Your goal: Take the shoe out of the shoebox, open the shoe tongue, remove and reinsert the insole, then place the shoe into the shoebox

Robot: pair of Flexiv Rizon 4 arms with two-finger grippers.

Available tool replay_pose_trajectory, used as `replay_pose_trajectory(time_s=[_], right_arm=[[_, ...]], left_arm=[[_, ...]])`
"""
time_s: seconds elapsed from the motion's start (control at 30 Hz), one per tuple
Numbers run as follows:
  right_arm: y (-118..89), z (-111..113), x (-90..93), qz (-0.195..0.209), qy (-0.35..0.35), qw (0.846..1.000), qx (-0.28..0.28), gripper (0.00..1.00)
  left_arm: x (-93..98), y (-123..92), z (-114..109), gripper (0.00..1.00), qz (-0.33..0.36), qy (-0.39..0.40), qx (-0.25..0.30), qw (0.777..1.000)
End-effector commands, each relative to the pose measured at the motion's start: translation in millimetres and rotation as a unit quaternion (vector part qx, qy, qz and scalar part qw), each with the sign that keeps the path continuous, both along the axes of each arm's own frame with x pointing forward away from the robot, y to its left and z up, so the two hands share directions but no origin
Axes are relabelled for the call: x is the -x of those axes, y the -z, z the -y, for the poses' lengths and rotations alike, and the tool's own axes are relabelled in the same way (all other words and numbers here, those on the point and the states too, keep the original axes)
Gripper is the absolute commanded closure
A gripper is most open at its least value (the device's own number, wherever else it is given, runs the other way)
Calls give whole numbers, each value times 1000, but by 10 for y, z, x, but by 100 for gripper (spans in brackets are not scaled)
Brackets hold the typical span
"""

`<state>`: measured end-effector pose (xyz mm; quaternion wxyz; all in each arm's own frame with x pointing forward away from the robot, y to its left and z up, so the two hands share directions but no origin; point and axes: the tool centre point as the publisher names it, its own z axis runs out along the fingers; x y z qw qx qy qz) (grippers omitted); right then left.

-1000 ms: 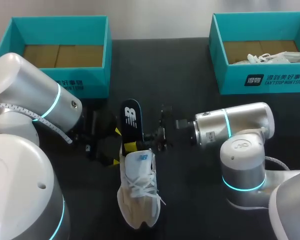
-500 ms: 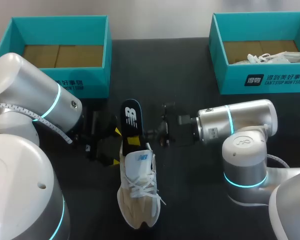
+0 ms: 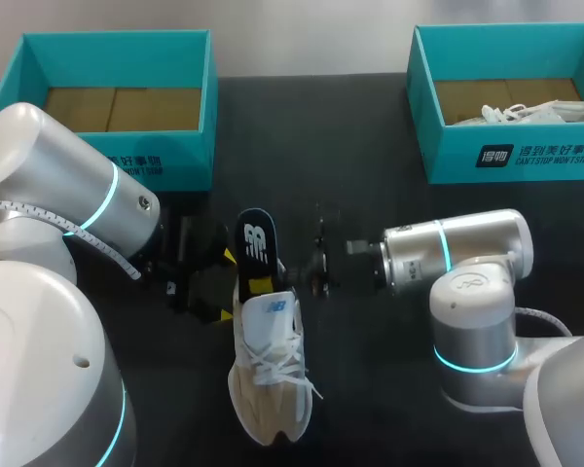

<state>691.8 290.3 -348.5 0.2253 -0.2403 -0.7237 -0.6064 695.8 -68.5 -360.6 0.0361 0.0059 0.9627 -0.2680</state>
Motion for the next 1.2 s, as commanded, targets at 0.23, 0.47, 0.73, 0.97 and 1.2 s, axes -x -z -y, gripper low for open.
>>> replay_pose_trajectory(time_s=[0.23,0.47,0.73,0.97,1.2], right_arm=[[31,-33,208,-6,2,1000,1,100],[-102,-50,207,14,-1,1000,-3,15],[-324,-87,65,48,-18,999,5,18],[-308,-118,-95,46,-27,999,11,45],[-234,-123,-146,26,-24,999,14,100]], left_arm=[[9,-8,-11,0,0,0,0,1000],[9,-8,-11,0,0,0,0,1000],[9,-8,-11,0,0,0,0,1000],[9,-8,-11,0,0,0,0,1000],[9,-8,-11,0,0,0,0,1000]])
